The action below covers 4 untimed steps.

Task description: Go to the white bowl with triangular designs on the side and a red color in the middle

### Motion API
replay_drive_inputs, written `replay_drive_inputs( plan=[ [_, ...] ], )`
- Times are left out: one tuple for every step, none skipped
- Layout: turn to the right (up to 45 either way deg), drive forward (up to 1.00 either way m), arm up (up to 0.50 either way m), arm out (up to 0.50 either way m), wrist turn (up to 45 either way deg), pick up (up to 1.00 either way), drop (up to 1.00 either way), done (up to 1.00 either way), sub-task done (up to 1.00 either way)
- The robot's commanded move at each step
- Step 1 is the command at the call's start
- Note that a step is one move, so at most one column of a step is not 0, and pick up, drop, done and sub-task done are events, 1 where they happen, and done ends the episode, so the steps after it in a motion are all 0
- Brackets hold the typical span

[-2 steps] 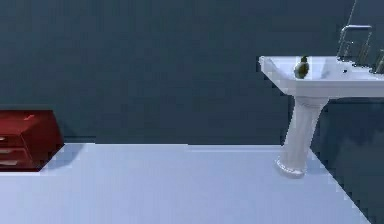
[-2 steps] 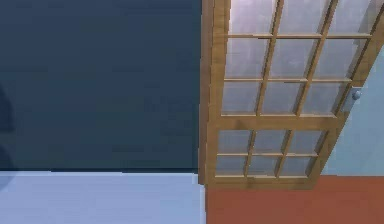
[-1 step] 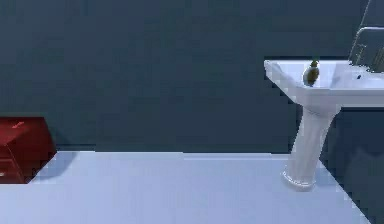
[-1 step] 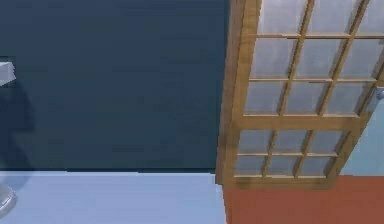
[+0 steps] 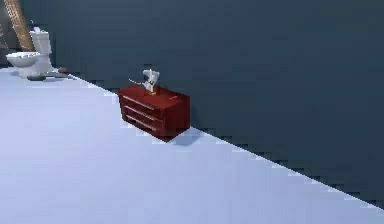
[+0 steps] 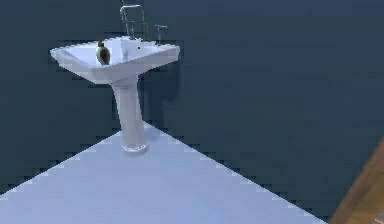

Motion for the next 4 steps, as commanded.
replay_drive_inputs(
  plan=[
    [0.0,0.45,0.00,0.00,0.0,0.00,0.00,0.00,0.00],
    [-45.0,0.00,0.00,0.00,0.0,0.00,0.00,0.00,0.00],
    [-3.0,0.00,0.00,0.00,0.0,0.00,0.00,0.00,0.00],
    [45.0,0.00,0.00,0.00,0.0,0.00,0.00,0.00,0.00]
  ],
)
